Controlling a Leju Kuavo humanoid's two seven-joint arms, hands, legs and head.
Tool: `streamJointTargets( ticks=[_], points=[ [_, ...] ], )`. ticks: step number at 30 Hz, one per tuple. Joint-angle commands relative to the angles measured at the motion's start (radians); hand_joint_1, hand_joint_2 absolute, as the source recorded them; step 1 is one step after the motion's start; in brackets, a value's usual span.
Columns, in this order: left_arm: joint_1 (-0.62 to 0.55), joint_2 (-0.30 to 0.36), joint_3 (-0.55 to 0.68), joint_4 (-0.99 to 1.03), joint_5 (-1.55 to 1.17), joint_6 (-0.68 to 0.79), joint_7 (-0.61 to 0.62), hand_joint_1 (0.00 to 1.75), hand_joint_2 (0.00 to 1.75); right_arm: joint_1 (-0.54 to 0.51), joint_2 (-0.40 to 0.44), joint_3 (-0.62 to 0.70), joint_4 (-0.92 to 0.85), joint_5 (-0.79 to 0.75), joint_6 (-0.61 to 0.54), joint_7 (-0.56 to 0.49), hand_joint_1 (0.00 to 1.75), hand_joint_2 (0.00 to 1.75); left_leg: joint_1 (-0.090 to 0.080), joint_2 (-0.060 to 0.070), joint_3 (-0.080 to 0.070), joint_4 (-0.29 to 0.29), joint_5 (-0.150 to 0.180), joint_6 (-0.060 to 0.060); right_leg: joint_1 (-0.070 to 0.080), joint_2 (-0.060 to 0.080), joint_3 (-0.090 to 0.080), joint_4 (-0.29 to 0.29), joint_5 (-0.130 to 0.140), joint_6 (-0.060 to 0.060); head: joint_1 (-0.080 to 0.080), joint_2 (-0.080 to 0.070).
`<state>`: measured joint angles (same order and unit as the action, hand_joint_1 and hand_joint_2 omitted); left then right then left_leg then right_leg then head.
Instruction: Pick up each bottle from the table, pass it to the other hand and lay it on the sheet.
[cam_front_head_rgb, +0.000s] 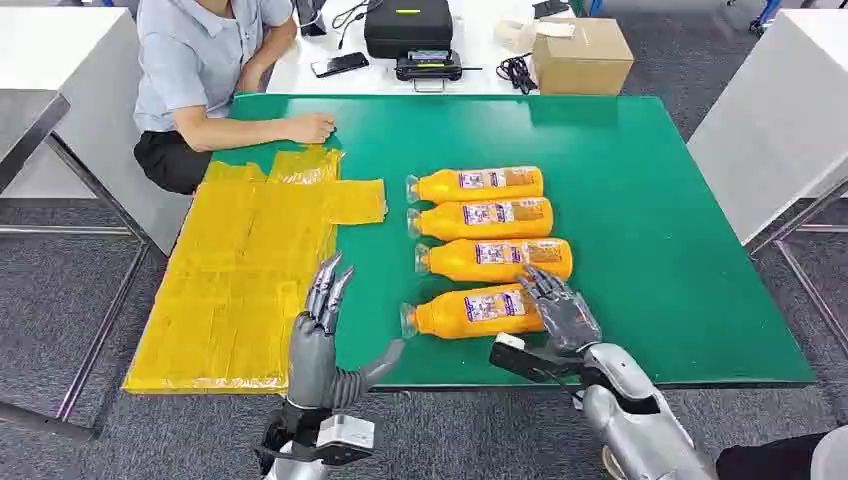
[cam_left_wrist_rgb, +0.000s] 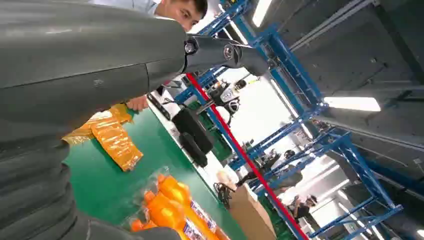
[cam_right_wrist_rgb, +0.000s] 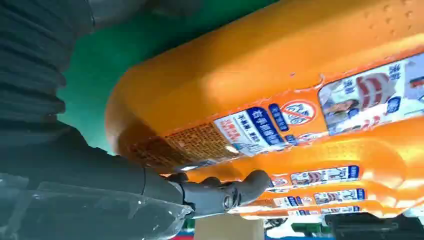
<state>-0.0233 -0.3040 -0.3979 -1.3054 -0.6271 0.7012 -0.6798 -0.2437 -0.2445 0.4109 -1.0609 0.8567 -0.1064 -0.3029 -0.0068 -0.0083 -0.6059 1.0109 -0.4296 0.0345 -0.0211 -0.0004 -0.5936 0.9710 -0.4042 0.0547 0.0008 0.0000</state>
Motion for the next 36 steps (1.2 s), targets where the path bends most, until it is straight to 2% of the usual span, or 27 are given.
streamJointTargets(
  ticks=[1, 2, 9, 14, 16, 17, 18, 20, 21, 24, 29, 30, 31, 32, 36],
  points=[
    [-0.005, -0.009, -0.019, 0.029, -0.003, -0.003, -0.018, 0.00, 1.75, -0.010, -0.046, 0.065, 0.062, -0.046, 0.033, -0.001, 1.75, 1.75, 0.001, -0.001, 0.003, -0.001, -0.001, -0.001, 0.001, -0.002, 0.004, -0.001, -0.001, -0.002, 0.000, 0.000],
    [0.003, -0.011, 0.000, 0.022, -0.013, -0.003, -0.018, 0.00, 1.75, 0.026, -0.042, 0.066, 0.037, -0.115, 0.055, -0.014, 1.62, 1.75, 0.001, -0.001, 0.004, -0.001, -0.001, -0.002, 0.001, -0.002, 0.005, -0.001, -0.001, -0.002, 0.000, 0.000],
    [0.003, -0.009, -0.002, 0.016, -0.015, -0.003, -0.018, 0.00, 1.75, 0.032, -0.043, 0.059, 0.056, -0.128, 0.053, -0.011, 1.64, 1.75, 0.001, -0.002, 0.006, -0.001, -0.001, -0.002, 0.002, -0.002, 0.007, -0.002, -0.001, -0.002, 0.000, 0.000],
    [0.005, -0.011, -0.004, 0.011, -0.011, -0.003, -0.018, 0.00, 1.75, 0.049, -0.051, 0.051, 0.067, -0.143, 0.054, -0.014, 1.50, 1.75, 0.002, -0.002, 0.006, -0.001, -0.001, -0.002, 0.002, -0.003, 0.007, -0.002, -0.001, -0.002, 0.000, 0.000],
    [0.004, -0.012, -0.005, 0.009, -0.007, -0.003, -0.018, 0.00, 1.75, 0.053, -0.053, 0.047, 0.076, -0.149, 0.057, -0.013, 1.57, 1.75, 0.001, -0.002, 0.006, -0.001, -0.001, -0.002, 0.002, -0.003, 0.007, -0.002, -0.001, -0.002, 0.000, 0.000],
    [0.004, -0.012, -0.006, 0.008, -0.005, -0.003, -0.018, 0.00, 1.75, 0.055, -0.054, 0.046, 0.080, -0.153, 0.062, -0.013, 1.54, 1.75, 0.002, -0.003, 0.008, -0.001, -0.001, -0.002, 0.002, -0.004, 0.009, -0.003, -0.002, -0.003, 0.000, 0.000],
    [0.003, -0.011, -0.009, 0.008, -0.001, -0.003, -0.018, 0.00, 1.75, 0.051, -0.062, 0.052, 0.099, -0.149, 0.083, 0.002, 1.38, 1.75, 0.002, -0.003, 0.007, -0.001, -0.001, -0.002, 0.002, -0.004, 0.008, -0.003, -0.002, -0.002, 0.000, 0.000],
    [0.000, -0.011, -0.014, 0.011, 0.004, -0.003, -0.018, 0.00, 1.75, 0.048, -0.076, 0.057, 0.119, -0.142, 0.089, 0.004, 1.34, 1.75, 0.002, -0.003, 0.008, -0.001, -0.001, -0.002, 0.002, -0.004, 0.009, -0.002, -0.002, -0.003, 0.000, 0.000],
    [0.001, -0.012, -0.012, 0.005, 0.001, -0.003, -0.018, 0.00, 1.75, 0.042, -0.073, 0.056, 0.141, -0.150, 0.096, -0.001, 1.75, 1.75, 0.001, -0.003, 0.007, -0.001, -0.001, -0.001, 0.001, -0.003, 0.007, -0.002, -0.001, -0.002, 0.000, 0.000],
    [0.000, -0.014, -0.008, 0.005, 0.001, -0.003, -0.018, 0.00, 1.75, 0.025, -0.069, 0.055, 0.182, -0.164, 0.101, -0.017, 1.75, 1.75, 0.002, -0.003, 0.010, -0.001, -0.001, -0.002, 0.002, -0.004, 0.011, -0.003, -0.002, -0.003, 0.000, 0.000],
    [0.000, -0.012, -0.015, 0.008, -0.002, -0.003, -0.018, 0.00, 1.75, 0.000, -0.051, 0.071, 0.194, -0.120, 0.038, -0.005, 1.75, 1.75, 0.003, -0.003, 0.011, 0.000, -0.001, -0.003, 0.003, -0.004, 0.013, -0.003, -0.002, -0.004, 0.000, 0.000],
    [0.002, -0.013, -0.013, 0.009, -0.002, -0.003, -0.018, 0.00, 1.75, -0.005, -0.047, 0.082, 0.193, -0.087, 0.009, 0.014, 1.62, 1.75, 0.003, -0.003, 0.012, -0.001, -0.001, -0.003, 0.003, -0.004, 0.013, -0.003, -0.001, -0.004, 0.000, 0.000],
    [0.003, -0.013, -0.012, 0.007, -0.004, -0.003, -0.018, 0.00, 1.75, -0.006, -0.042, 0.082, 0.196, -0.084, 0.005, 0.019, 0.75, 1.75, 0.002, -0.002, 0.012, 0.000, -0.001, -0.003, 0.003, -0.003, 0.013, -0.003, -0.001, -0.004, 0.000, 0.000],
    [0.004, -0.013, -0.009, 0.008, -0.003, -0.003, -0.018, 0.00, 1.75, -0.009, -0.037, 0.085, 0.196, -0.068, -0.009, 0.034, 0.00, 1.75, 0.002, -0.001, 0.014, -0.001, -0.001, -0.001, 0.002, -0.002, 0.014, -0.003, -0.001, -0.002, 0.000, 0.000],
    [0.004, -0.013, -0.011, 0.009, 0.000, -0.003, -0.018, 0.00, 1.75, -0.008, -0.027, 0.079, 0.196, -0.076, -0.010, 0.036, 0.00, 1.75, 0.002, -0.001, 0.014, 0.000, -0.001, -0.001, 0.002, -0.001, 0.014, -0.002, 0.000, -0.003, 0.000, 0.000]
  ],
)
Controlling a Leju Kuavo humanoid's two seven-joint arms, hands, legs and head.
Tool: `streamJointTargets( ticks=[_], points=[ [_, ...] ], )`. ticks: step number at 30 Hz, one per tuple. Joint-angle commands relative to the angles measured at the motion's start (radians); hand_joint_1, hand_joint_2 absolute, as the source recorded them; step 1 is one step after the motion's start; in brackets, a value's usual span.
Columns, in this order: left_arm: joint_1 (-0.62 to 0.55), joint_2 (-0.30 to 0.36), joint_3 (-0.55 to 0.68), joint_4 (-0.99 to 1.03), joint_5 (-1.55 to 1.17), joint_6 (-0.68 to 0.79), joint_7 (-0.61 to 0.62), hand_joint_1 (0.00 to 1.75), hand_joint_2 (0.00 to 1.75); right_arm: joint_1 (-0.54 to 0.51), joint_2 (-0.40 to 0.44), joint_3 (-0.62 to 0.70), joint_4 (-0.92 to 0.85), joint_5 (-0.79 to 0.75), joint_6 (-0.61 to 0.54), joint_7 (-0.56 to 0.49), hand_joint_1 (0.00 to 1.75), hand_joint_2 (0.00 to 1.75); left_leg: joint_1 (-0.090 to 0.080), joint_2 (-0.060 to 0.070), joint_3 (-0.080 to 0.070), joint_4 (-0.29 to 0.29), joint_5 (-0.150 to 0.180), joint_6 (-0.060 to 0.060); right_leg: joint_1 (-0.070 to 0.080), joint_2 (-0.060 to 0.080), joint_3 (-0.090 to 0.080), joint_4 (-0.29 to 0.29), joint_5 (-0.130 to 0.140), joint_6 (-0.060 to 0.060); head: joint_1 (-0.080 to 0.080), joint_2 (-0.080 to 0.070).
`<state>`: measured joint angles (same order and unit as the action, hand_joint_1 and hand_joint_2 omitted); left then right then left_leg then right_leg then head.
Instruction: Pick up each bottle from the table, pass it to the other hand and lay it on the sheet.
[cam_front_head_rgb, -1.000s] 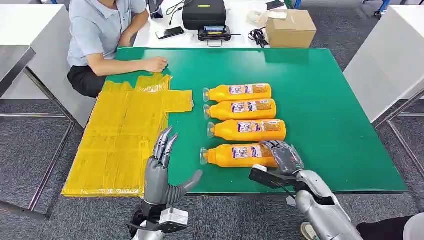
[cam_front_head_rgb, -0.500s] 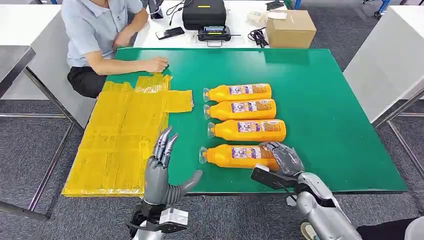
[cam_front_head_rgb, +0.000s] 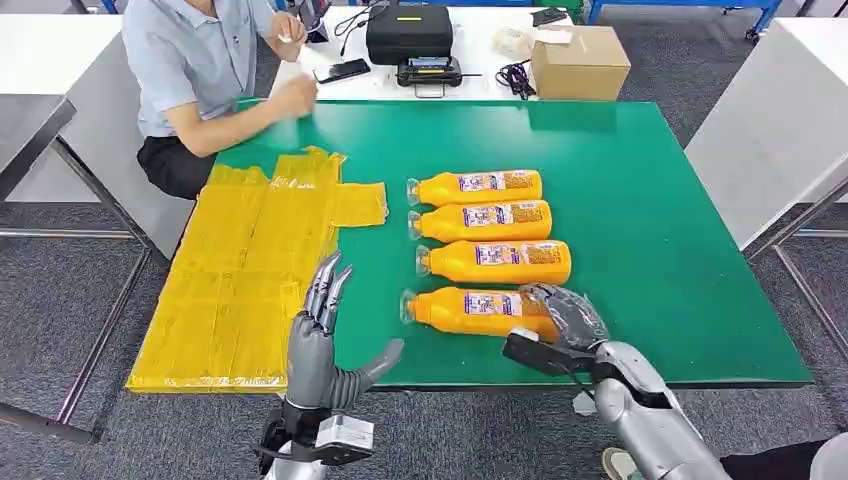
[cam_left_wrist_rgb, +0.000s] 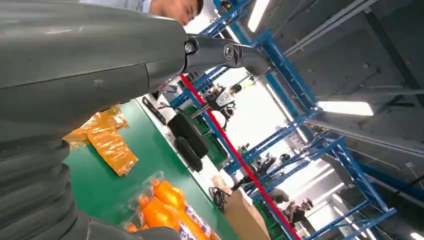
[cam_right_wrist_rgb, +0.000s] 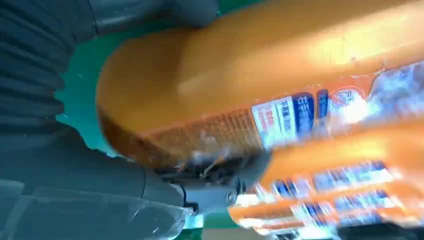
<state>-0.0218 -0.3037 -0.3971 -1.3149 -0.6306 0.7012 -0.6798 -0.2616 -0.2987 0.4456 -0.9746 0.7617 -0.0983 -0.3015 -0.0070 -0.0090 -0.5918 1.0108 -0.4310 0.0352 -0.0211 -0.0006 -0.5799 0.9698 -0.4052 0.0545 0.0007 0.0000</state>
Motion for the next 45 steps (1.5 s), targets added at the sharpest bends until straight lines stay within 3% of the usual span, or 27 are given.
streamJointTargets(
  ticks=[1, 16, 17, 18, 19, 20, 38, 45],
  points=[
    [0.002, -0.013, -0.012, 0.018, 0.003, -0.003, -0.018, 0.00, 1.75, 0.010, 0.027, 0.044, 0.110, 0.019, -0.018, 0.035, 0.00, 1.75, 0.002, 0.000, 0.000, -0.001, 0.001, -0.003, 0.002, -0.001, 0.001, -0.002, 0.001, -0.003, -0.001, 0.000],
    [-0.008, -0.011, -0.024, 0.016, 0.015, -0.003, -0.018, 0.00, 1.75, 0.012, 0.013, 0.037, 0.079, -0.009, 0.029, 0.010, 0.03, 1.75, 0.002, 0.002, 0.001, 0.000, 0.000, -0.002, 0.002, -0.002, 0.001, -0.001, 0.000, -0.002, 0.000, 0.000],
    [-0.008, -0.011, -0.024, 0.016, 0.015, -0.003, -0.018, 0.00, 1.75, 0.012, 0.013, 0.037, 0.079, -0.009, 0.029, 0.010, 0.24, 1.75, 0.002, 0.002, 0.001, 0.000, 0.000, -0.002, 0.002, -0.001, 0.001, -0.001, 0.000, -0.002, 0.000, 0.000],
    [-0.009, -0.010, -0.027, 0.016, 0.018, -0.003, -0.018, 0.00, 1.75, 0.016, 0.007, 0.035, 0.082, -0.009, 0.029, 0.010, 1.40, 1.75, 0.002, 0.002, 0.001, 0.000, 0.000, -0.002, 0.002, -0.001, 0.001, -0.001, 0.000, -0.003, 0.000, 0.000],
    [-0.009, -0.009, -0.029, 0.015, 0.020, -0.003, -0.018, 0.00, 1.75, 0.021, 0.006, 0.030, 0.082, -0.021, 0.035, 0.003, 1.69, 1.75, 0.002, 0.002, 0.001, 0.000, 0.000, -0.002, 0.002, -0.002, 0.001, -0.001, 0.000, -0.002, 0.000, 0.000],
    [-0.011, -0.008, -0.030, 0.016, 0.023, -0.003, -0.018, 0.00, 1.75, 0.024, 0.006, 0.026, 0.082, -0.037, 0.049, -0.006, 1.75, 1.75, 0.001, 0.001, 0.001, 0.000, 0.000, -0.001, 0.001, -0.002, 0.001, -0.001, 0.000, -0.002, 0.000, 0.000],
    [-0.022, 0.003, -0.067, 0.011, 0.061, -0.003, -0.018, 0.00, 1.75, 0.016, 0.015, 0.007, 0.105, -0.124, 0.099, -0.053, 1.75, 1.75, 0.002, 0.001, 0.001, 0.000, 0.000, -0.002, 0.002, -0.002, 0.001, -0.001, 0.000, -0.002, 0.000, 0.000],
    [0.001, -0.015, -0.023, -0.063, 0.132, -0.003, -0.018, 0.00, 1.75, 0.047, 0.062, -0.060, 0.040, -0.246, 0.102, -0.117, 1.75, 1.75, 0.002, 0.003, 0.000, 0.000, -0.001, -0.003, 0.003, -0.001, 0.000, -0.001, 0.000, -0.003, 0.000, 0.000]
  ],
)
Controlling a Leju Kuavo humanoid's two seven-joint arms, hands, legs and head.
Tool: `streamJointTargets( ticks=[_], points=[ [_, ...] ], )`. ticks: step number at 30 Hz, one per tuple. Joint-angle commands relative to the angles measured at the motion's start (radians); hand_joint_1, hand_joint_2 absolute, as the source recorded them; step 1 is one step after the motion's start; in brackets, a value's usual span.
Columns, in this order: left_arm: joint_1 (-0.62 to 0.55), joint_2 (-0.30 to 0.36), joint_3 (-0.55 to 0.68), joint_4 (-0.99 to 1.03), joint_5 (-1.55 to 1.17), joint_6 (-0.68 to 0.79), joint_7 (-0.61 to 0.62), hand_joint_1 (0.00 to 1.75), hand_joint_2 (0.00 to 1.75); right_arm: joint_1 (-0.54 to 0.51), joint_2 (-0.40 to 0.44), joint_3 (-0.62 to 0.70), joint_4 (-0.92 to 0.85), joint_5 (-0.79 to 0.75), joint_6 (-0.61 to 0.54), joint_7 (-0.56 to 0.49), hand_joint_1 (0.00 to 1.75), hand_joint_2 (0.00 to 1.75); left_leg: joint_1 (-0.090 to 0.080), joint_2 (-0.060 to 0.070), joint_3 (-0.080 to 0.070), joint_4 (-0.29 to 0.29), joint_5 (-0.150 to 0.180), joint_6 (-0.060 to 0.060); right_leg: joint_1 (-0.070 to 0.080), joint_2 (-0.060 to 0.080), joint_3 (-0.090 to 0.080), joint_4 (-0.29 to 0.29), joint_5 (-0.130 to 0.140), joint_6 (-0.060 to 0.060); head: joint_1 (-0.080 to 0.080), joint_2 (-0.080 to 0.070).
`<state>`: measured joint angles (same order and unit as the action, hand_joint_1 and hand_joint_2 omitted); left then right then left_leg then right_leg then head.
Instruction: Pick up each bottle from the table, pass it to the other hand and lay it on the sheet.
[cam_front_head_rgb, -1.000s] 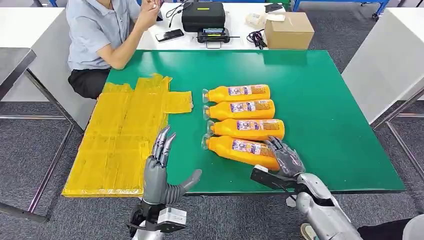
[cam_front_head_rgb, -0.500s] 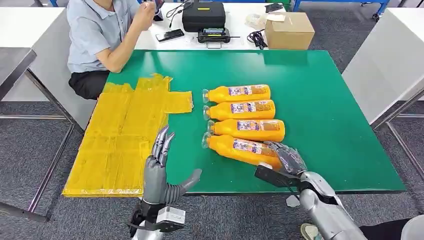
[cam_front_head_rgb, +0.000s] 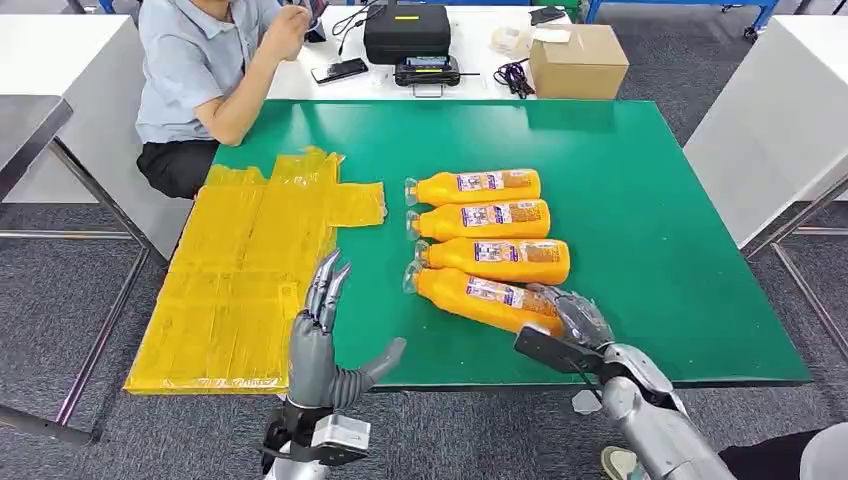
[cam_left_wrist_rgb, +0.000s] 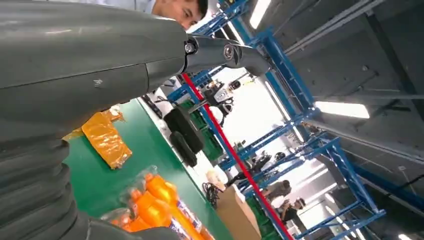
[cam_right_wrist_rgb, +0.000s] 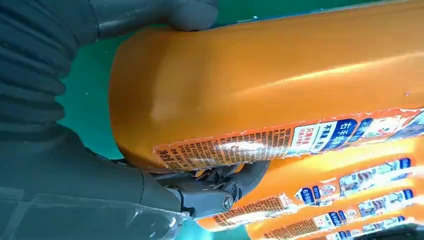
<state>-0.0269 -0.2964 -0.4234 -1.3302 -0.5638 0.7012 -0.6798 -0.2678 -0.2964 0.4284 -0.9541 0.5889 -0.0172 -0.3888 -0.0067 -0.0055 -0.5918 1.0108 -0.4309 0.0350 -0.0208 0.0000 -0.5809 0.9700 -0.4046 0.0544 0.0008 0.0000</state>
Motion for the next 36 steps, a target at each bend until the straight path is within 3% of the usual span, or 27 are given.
streamJointTargets(
  ticks=[1, 12, 16, 21, 36],
  points=[
    [0.008, -0.027, 0.007, -0.051, 0.129, -0.003, -0.018, 0.00, 1.75, 0.064, 0.067, -0.059, -0.001, -0.088, 0.012, -0.037, 1.75, 1.75, 0.002, 0.000, 0.000, 0.000, -0.001, -0.002, 0.002, -0.001, 0.001, -0.001, 0.000, -0.002, 0.000, 0.000],
    [0.007, -0.024, 0.002, -0.051, 0.208, -0.003, -0.018, 0.00, 1.75, 0.085, 0.074, -0.071, -0.041, -0.093, 0.005, -0.036, 1.75, 1.75, 0.001, 0.000, -0.002, 0.000, 0.000, -0.001, 0.001, -0.001, -0.001, 0.000, 0.000, -0.001, 0.000, 0.000],
    [-0.063, -0.009, -0.066, 0.047, 0.587, -0.006, -0.018, 0.00, 1.75, 0.114, 0.116, -0.110, -0.145, -0.107, -0.005, -0.035, 1.75, 1.75, 0.001, -0.001, -0.003, 0.000, -0.001, -0.002, 0.001, -0.002, -0.001, 0.000, -0.001, -0.002, 0.000, 0.000],
    [-0.037, 0.080, -0.134, 0.129, 1.042, -0.255, 0.187, 0.00, 1.75, 0.167, 0.133, -0.105, -0.316, -0.137, 0.002, -0.051, 1.75, 1.75, 0.001, 0.000, -0.003, -0.002, 0.000, -0.003, 0.001, 0.000, -0.002, -0.001, -0.001, -0.003, 0.000, 0.000],
    [-0.104, 0.065, -0.046, 0.252, 1.256, -0.337, 0.226, 0.00, 1.75, 0.114, 0.144, -0.046, -0.338, -0.187, -0.019, -0.078, 1.75, 1.75, 0.001, 0.000, -0.010, -0.001, -0.001, -0.003, 0.001, 0.002, -0.008, 0.001, 0.000, -0.003, 0.000, 0.000]
  ],
)
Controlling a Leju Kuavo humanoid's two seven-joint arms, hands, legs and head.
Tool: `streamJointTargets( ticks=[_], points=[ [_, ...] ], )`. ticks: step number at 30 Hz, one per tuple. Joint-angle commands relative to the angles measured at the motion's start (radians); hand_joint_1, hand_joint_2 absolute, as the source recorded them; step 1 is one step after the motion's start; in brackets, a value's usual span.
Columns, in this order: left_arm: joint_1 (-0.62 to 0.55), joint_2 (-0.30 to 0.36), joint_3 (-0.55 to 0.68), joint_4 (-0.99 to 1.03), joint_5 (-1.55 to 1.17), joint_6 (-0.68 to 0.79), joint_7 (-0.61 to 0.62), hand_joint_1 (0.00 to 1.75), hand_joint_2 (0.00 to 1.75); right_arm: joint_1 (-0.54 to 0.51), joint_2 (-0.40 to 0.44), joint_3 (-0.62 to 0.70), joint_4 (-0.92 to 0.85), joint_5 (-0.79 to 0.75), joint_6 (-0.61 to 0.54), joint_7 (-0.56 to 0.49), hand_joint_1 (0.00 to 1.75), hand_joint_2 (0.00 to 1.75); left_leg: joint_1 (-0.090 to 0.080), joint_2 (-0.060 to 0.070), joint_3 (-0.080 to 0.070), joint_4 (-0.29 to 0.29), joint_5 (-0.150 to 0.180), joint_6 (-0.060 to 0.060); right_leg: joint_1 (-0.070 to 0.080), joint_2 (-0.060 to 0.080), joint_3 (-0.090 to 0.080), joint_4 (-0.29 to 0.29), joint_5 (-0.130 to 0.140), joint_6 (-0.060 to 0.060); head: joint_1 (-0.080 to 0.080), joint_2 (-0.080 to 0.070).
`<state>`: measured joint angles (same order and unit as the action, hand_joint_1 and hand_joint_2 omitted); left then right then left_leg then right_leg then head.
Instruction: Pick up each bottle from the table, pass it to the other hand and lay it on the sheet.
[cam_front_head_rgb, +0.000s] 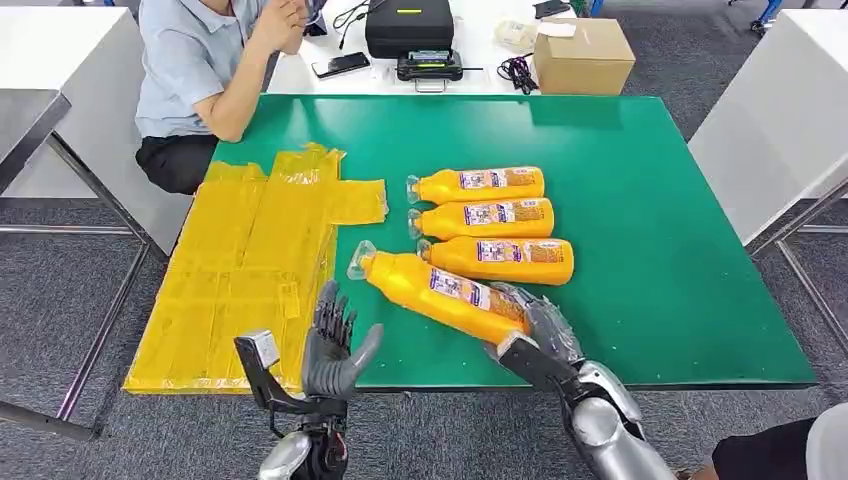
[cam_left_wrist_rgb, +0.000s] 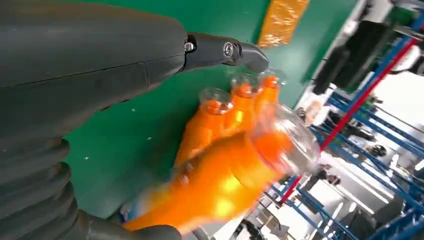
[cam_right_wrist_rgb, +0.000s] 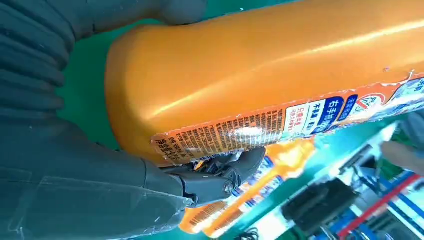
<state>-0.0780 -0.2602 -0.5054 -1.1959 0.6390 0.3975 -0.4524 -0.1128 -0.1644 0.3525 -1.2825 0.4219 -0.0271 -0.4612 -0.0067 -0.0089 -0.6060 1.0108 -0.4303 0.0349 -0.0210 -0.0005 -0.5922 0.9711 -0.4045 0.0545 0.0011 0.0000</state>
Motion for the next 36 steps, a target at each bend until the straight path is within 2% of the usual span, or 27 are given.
streamJointTargets(
  ticks=[1, 5, 15, 23, 29, 36],
  points=[
    [-0.053, 0.029, 0.036, 0.118, 0.053, -0.033, -0.002, 0.00, 1.75, -0.041, 0.012, 0.030, -0.009, -0.020, -0.009, -0.006, 1.75, 1.75, 0.001, 0.003, 0.003, -0.001, -0.001, -0.002, 0.001, 0.003, 0.002, -0.001, 0.000, -0.002, 0.000, 0.000],
    [-0.052, 0.040, 0.041, 0.057, 0.064, -0.074, -0.022, 0.00, 1.75, -0.043, 0.029, 0.059, 0.006, -0.033, 0.008, -0.014, 1.75, 1.75, 0.000, 0.003, 0.002, -0.001, -0.001, -0.001, 0.001, 0.002, 0.001, 0.000, 0.000, -0.002, 0.000, 0.000],
    [-0.079, 0.039, 0.021, 0.063, 0.062, -0.125, -0.024, 0.00, 1.75, -0.080, 0.050, 0.111, 0.062, -0.038, 0.033, -0.029, 1.75, 1.75, 0.000, 0.002, 0.002, -0.001, 0.000, -0.001, 0.000, 0.002, 0.001, 0.000, 0.000, -0.001, 0.000, 0.000],
    [-0.108, 0.041, -0.038, 0.113, 0.054, -0.302, -0.030, 0.00, 1.75, -0.162, 0.084, 0.183, 0.162, -0.068, 0.100, -0.075, 1.75, 1.75, 0.001, 0.004, 0.003, -0.001, -0.001, -0.002, 0.001, 0.003, 0.002, -0.001, 0.000, -0.002, 0.000, 0.000],
    [-0.126, 0.028, -0.028, 0.163, 0.104, -0.424, -0.043, 0.00, 1.75, -0.208, 0.115, 0.232, 0.201, -0.094, 0.148, -0.092, 1.75, 1.75, 0.001, 0.004, 0.003, -0.001, -0.001, -0.002, 0.001, 0.003, 0.002, -0.001, 0.000, -0.002, 0.000, 0.000],
    [-0.134, 0.023, -0.023, 0.178, 0.119, -0.475, -0.047, 0.00, 1.75, -0.225, 0.139, 0.244, 0.255, -0.112, 0.166, -0.112, 1.75, 1.75, 0.001, 0.003, 0.004, -0.001, -0.001, -0.002, 0.001, 0.002, 0.003, -0.001, 0.000, -0.002, 0.000, 0.000]
  ],
)
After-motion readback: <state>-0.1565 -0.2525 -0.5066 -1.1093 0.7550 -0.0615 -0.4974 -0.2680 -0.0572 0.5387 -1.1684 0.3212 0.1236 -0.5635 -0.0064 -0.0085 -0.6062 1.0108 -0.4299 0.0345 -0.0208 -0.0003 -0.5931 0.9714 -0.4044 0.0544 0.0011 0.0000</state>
